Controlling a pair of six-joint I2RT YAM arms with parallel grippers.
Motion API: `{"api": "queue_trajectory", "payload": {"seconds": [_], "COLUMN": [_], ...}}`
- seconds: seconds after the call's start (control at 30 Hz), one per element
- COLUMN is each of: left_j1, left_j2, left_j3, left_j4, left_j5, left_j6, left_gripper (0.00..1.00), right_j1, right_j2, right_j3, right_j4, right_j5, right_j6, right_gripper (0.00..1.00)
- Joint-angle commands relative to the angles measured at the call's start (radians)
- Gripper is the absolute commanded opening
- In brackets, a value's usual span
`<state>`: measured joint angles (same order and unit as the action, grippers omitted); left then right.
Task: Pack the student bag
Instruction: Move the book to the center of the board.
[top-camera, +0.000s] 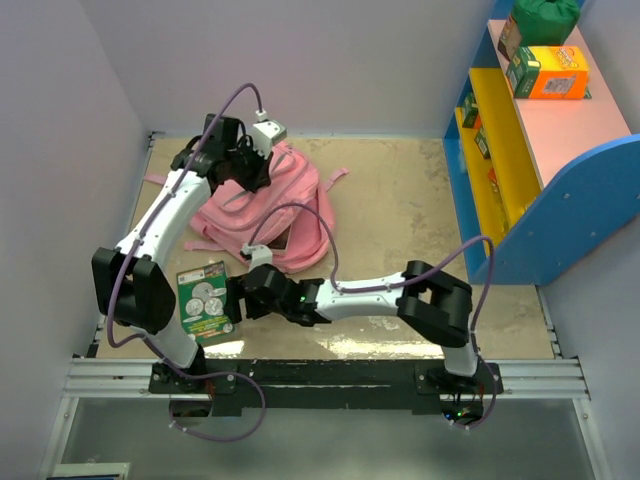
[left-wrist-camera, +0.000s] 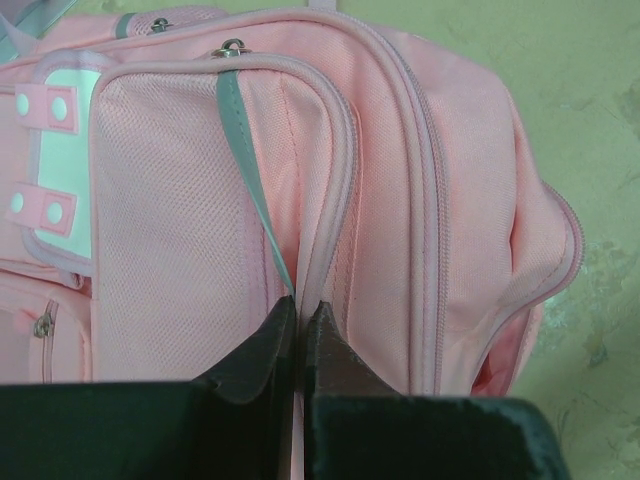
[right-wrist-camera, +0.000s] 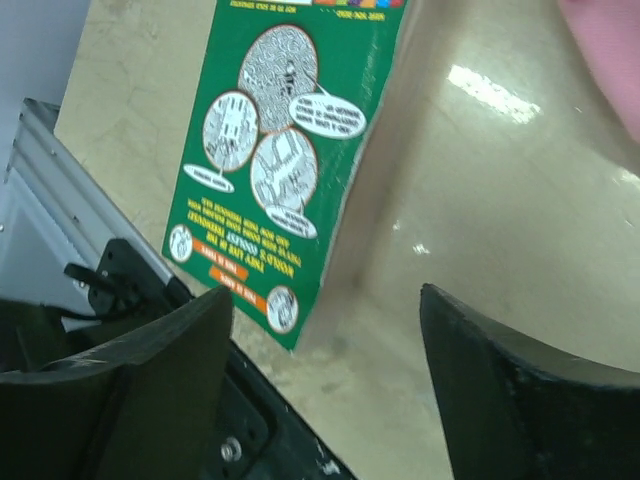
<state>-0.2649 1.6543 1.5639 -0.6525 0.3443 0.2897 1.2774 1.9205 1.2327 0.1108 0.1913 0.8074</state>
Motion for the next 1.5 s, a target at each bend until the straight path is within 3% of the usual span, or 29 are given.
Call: {"api": "queue_trajectory", "payload": {"seconds": [0.0, 0.17, 0.4, 0.5, 0.6, 0.93, 1.17, 1.33, 1.37, 1.43, 1.47], "left_j1": [0.019, 0.021, 0.023, 0.024, 0.026, 0.039, 0.044, 0.044, 0.044, 0.044, 0.044], "left_j2": [-0.065, -0.096, -0.119, -0.129, -0.137, -0.157, -0.165, -0.156, -0.156, -0.151, -0.151], "left_j3": [0.019, 0.004, -0.004, -0.016, -0.034, -0.059, -0.074, -0.076, -0.076, -0.071, -0.068], "left_j4": [0.083, 0.088, 0.071, 0.074, 0.082, 0.096, 0.105, 0.111, 0.111, 0.108, 0.105], "left_j5": [0.008, 0.022, 0.033, 0.027, 0.021, 0.019, 0.021, 0.039, 0.044, 0.048, 0.051], "left_j6": [0.008, 0.006, 0.016, 0.023, 0.031, 0.043, 0.045, 0.031, 0.026, 0.020, 0.020], "left_gripper": [0.00, 0.00, 0.00, 0.00, 0.00, 0.00, 0.00, 0.00, 0.00, 0.00, 0.00], "right_j1": [0.017, 0.017, 0.026, 0.027, 0.027, 0.027, 0.027, 0.027, 0.028, 0.025, 0.020], "right_j2": [0.067, 0.185, 0.305, 0.299, 0.273, -0.039, -0.576, -0.749, -0.741, -0.680, -0.654], "right_j3": [0.152, 0.240, 0.329, 0.300, 0.235, -0.169, -0.574, -0.688, -0.676, -0.624, -0.606], "right_j4": [-0.043, -0.085, -0.170, -0.175, -0.158, -0.134, -0.319, -0.347, -0.355, -0.401, -0.416], "right_j5": [0.023, 0.050, 0.062, 0.065, 0.063, 0.215, 0.376, 0.360, 0.365, 0.390, 0.396], "right_j6": [-0.076, -0.102, -0.126, -0.126, -0.119, -0.010, 0.315, 0.412, 0.427, 0.432, 0.434], "right_gripper": [0.84, 0.84, 0.64, 0.40, 0.00, 0.00, 0.00, 0.00, 0.20, 0.41, 0.61]}}
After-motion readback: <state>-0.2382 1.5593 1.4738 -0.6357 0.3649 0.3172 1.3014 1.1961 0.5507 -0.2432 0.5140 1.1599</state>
